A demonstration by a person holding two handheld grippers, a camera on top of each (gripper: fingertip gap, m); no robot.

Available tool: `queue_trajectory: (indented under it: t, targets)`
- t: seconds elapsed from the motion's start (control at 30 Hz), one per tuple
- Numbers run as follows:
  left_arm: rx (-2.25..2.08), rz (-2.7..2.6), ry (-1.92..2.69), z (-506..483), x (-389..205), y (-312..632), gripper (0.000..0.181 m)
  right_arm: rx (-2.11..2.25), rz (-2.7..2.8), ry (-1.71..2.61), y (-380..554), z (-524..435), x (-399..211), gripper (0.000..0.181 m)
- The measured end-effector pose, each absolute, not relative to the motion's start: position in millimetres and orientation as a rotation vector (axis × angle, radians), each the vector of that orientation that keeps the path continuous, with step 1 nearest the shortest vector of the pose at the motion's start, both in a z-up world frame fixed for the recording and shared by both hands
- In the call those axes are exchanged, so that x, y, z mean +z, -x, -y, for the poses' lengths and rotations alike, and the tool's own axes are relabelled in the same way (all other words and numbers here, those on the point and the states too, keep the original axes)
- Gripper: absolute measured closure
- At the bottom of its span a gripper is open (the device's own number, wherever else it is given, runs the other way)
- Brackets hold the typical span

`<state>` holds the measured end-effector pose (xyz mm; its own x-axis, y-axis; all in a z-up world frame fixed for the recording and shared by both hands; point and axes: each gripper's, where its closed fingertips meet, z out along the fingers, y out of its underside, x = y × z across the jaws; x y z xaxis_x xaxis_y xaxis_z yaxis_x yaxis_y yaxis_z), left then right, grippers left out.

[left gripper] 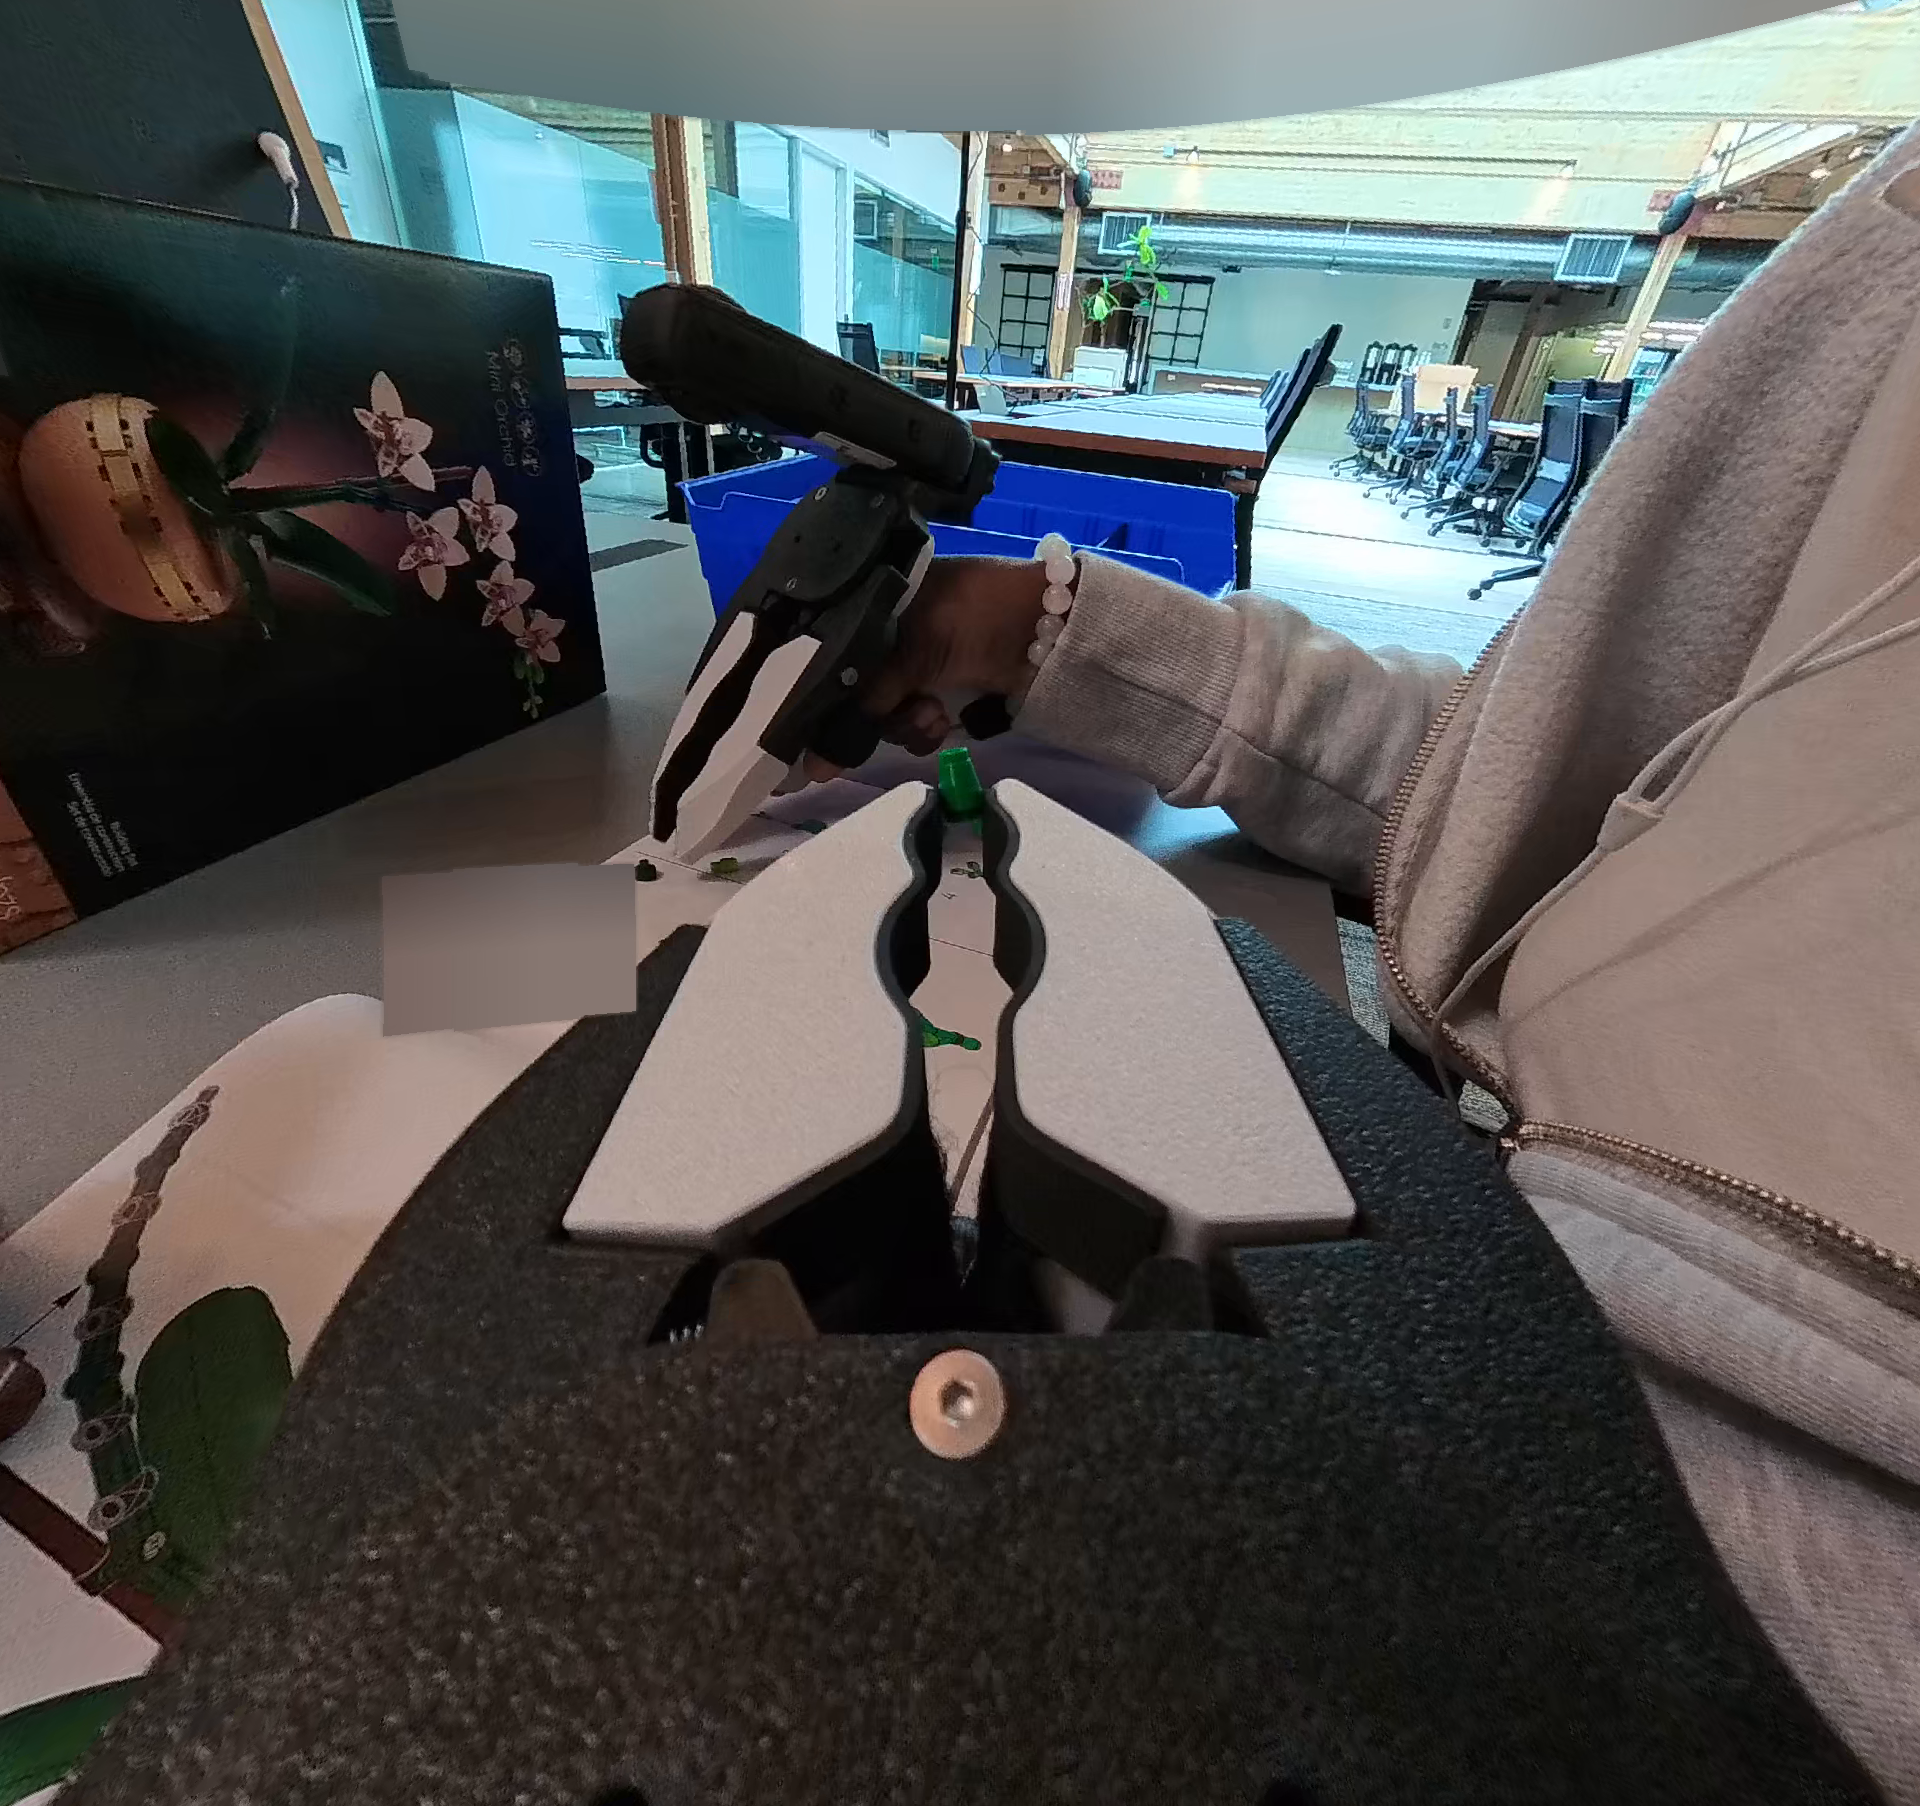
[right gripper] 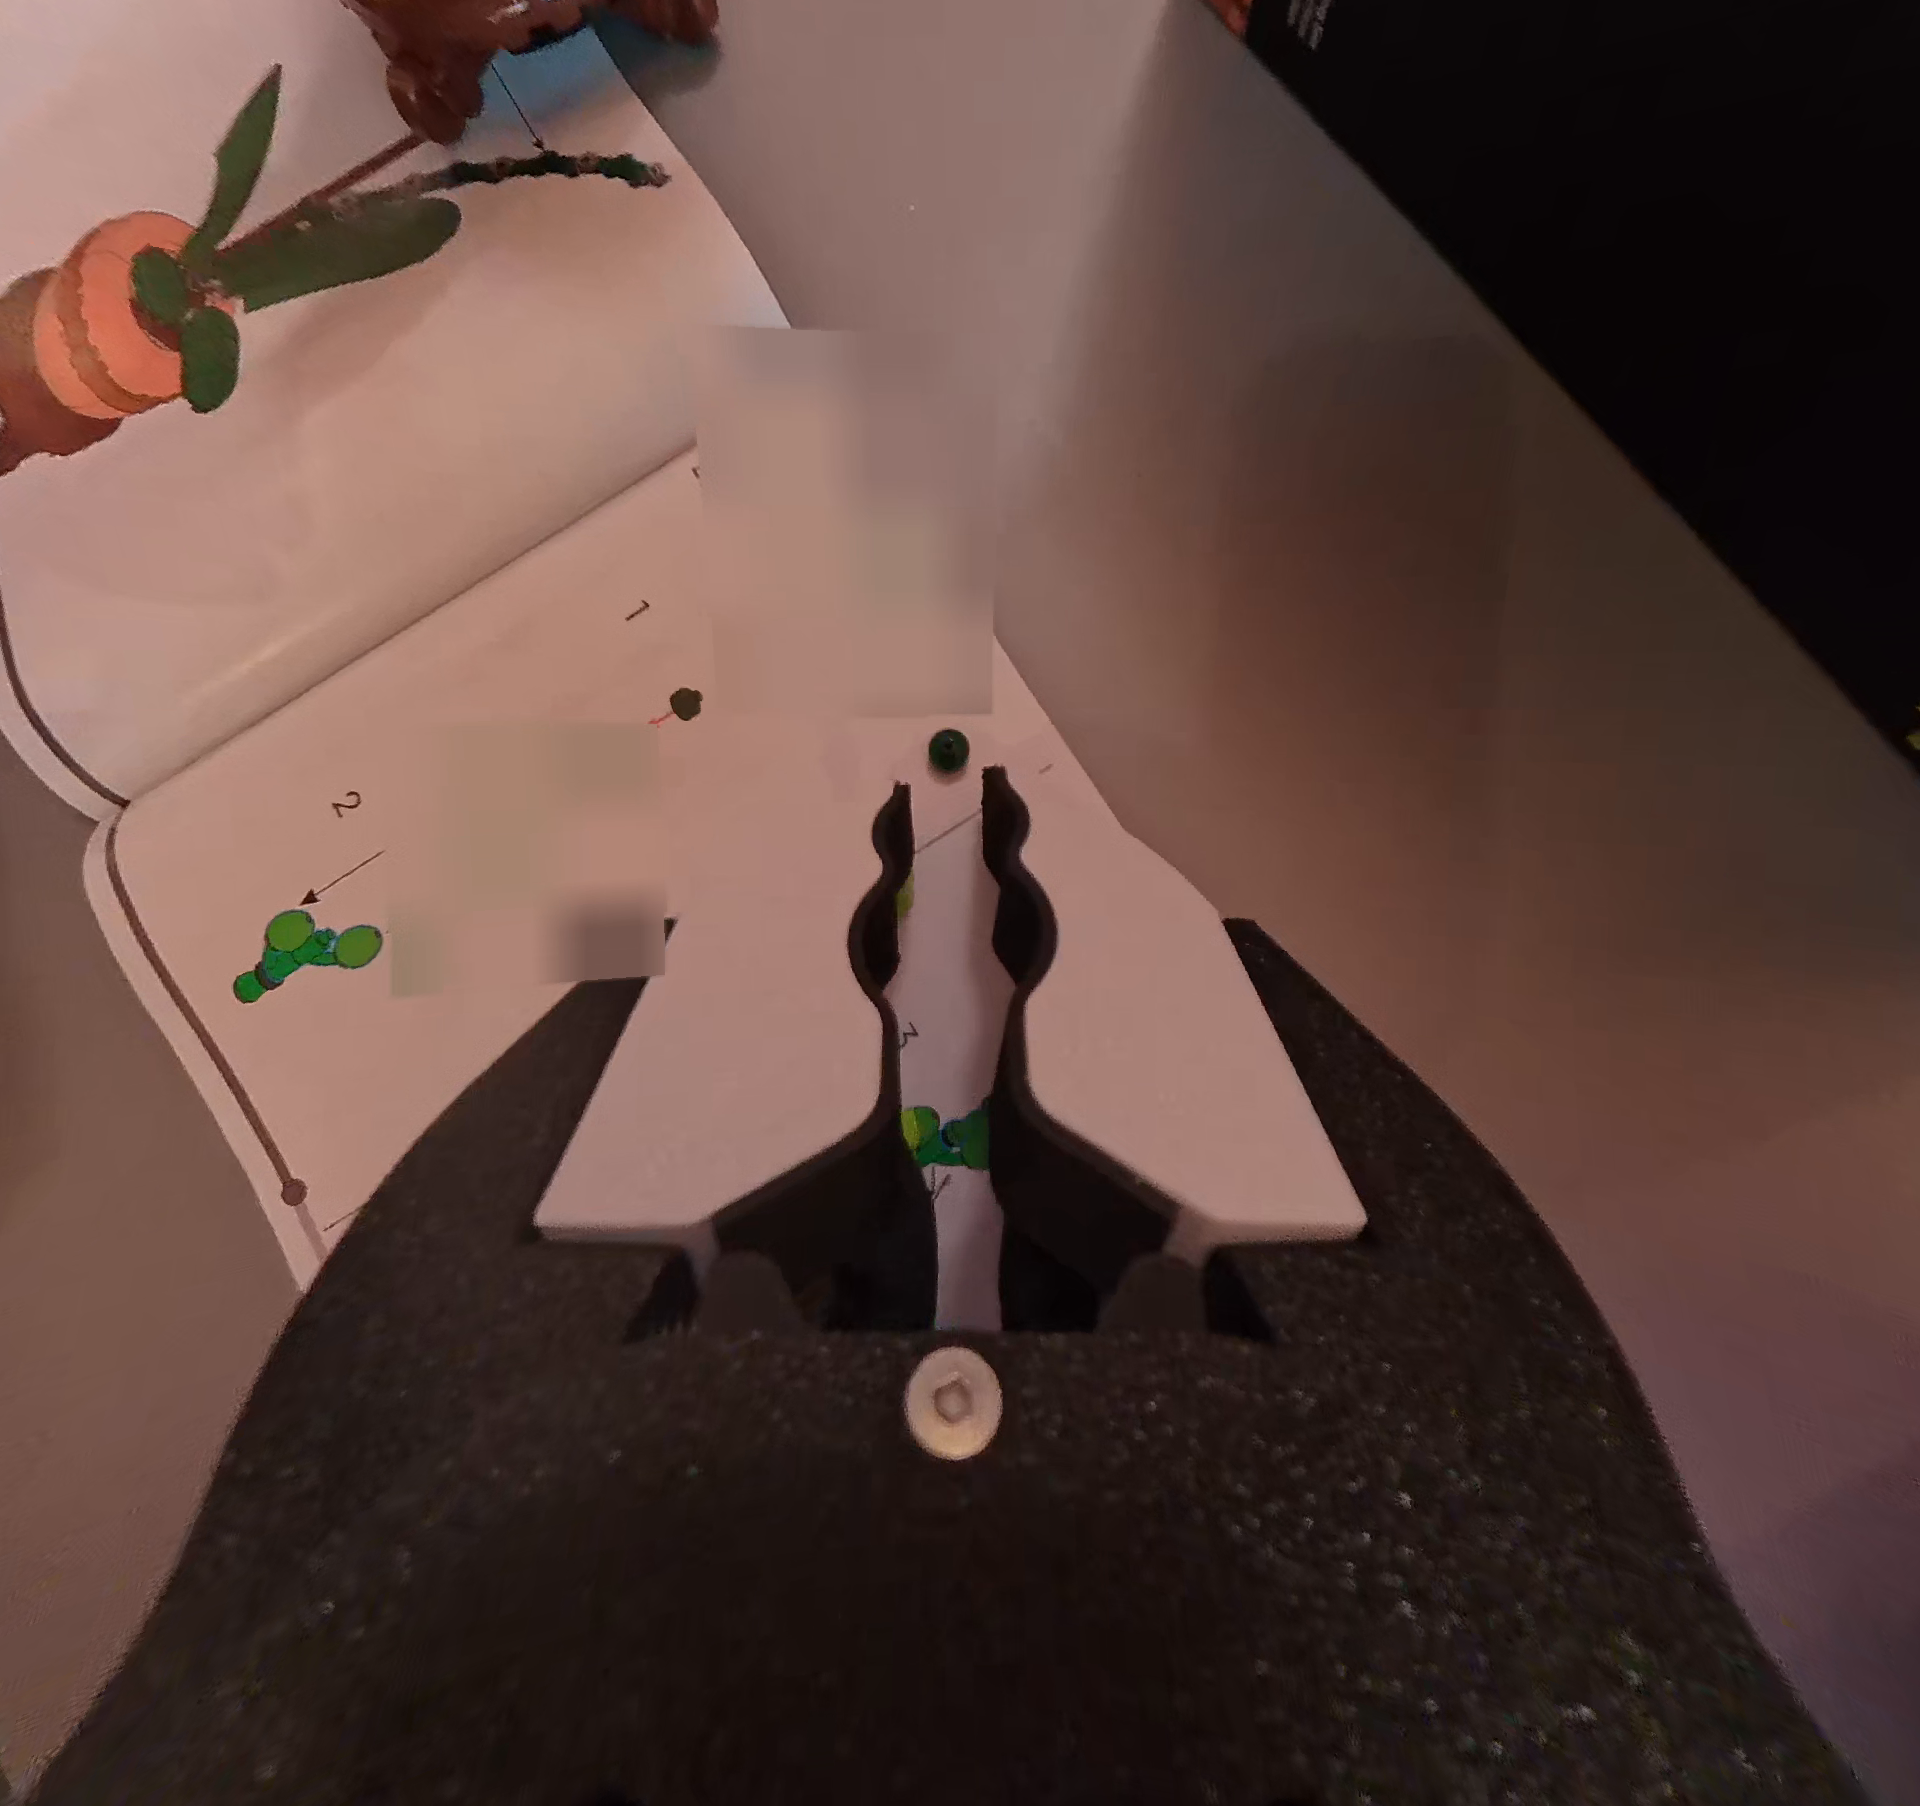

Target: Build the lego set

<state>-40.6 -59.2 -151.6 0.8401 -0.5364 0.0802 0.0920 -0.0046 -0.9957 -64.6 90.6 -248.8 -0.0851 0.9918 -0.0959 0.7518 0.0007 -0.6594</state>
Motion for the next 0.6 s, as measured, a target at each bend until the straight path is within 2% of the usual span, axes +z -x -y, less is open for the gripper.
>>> queue_trajectory:
  t: [0.5, 0.6]
  targets:
    - [-0.508, -0.372, 1.502, 59, -152, 41, 0.175, 0.841, 1.879, 1.764, 76, -92, -256, 0.175]
    - [-0.512, -0.367, 1.506, 59, -152, 41, 0.175, 0.983, 1.801, 1.727, 78, -86, -237, 0.175]
